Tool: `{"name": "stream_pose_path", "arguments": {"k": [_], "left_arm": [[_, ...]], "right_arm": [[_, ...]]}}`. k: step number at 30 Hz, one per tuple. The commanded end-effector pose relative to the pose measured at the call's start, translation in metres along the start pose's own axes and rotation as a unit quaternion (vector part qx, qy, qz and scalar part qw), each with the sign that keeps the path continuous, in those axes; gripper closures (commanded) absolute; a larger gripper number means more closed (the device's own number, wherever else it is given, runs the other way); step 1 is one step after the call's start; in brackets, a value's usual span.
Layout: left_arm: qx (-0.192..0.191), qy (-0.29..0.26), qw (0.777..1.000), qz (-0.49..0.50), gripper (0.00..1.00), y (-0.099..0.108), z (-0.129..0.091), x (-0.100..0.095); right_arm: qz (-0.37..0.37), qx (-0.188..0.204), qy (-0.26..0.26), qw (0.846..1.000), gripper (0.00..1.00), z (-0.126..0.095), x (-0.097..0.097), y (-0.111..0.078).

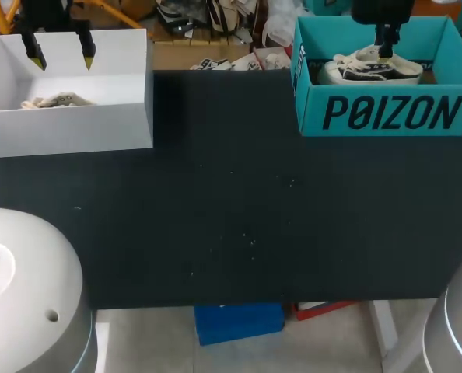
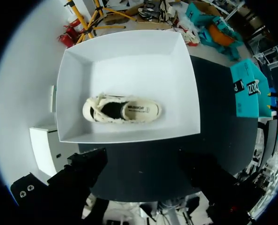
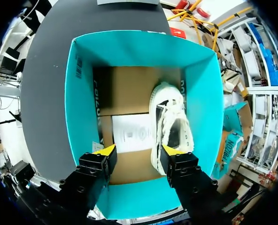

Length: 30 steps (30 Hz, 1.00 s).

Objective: Take the shoe out of the shoebox, open the shoe tongue, remove and reinsert the insole, then place the shoe into the shoebox

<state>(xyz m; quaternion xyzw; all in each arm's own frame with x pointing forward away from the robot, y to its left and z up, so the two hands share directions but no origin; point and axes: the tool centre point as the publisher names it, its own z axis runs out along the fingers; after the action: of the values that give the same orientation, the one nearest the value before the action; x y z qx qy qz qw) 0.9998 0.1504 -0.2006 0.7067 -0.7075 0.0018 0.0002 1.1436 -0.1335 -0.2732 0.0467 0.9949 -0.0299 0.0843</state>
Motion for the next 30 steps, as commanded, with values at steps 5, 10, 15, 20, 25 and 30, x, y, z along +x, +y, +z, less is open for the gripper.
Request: {"name": "stream_pose_path", "arguments": {"k": [5, 10, 15, 20, 25, 30], "left_arm": [[-0.001, -0.001, 1.000, 0.000, 0.00, 0.000, -0.001, 0.000], [-0.001, -0.001, 1.000, 0.000, 0.00, 0.000, -0.001, 0.000], [-0.001, -0.001, 1.000, 0.000, 0.00, 0.000, -0.001, 0.000], [-0.001, -0.001, 1.000, 0.000, 0.00, 0.000, -0.001, 0.000], [-0.001, -0.001, 1.000, 0.000, 0.00, 0.000, -0.001, 0.000], [-0.001, -0.001, 1.000, 0.000, 0.00, 0.000, -0.001, 0.000]], "right_arm": [[0.006, -0.004, 0.035, 0.999, 0.48, 0.053, -0.040, -0.003], [0.012, -0.001, 0.040, 0.999, 0.53, 0.075, -0.052, -0.011], [0.016, 0.002, 0.045, 0.999, 0.53, 0.091, -0.057, -0.017], [0.019, 0.003, 0.048, 0.999, 0.53, 0.104, -0.057, -0.021], [0.023, 0.002, 0.054, 0.998, 0.54, 0.117, -0.055, -0.024], [0.028, 0.003, 0.062, 0.998, 0.54, 0.130, -0.051, -0.026]]}}
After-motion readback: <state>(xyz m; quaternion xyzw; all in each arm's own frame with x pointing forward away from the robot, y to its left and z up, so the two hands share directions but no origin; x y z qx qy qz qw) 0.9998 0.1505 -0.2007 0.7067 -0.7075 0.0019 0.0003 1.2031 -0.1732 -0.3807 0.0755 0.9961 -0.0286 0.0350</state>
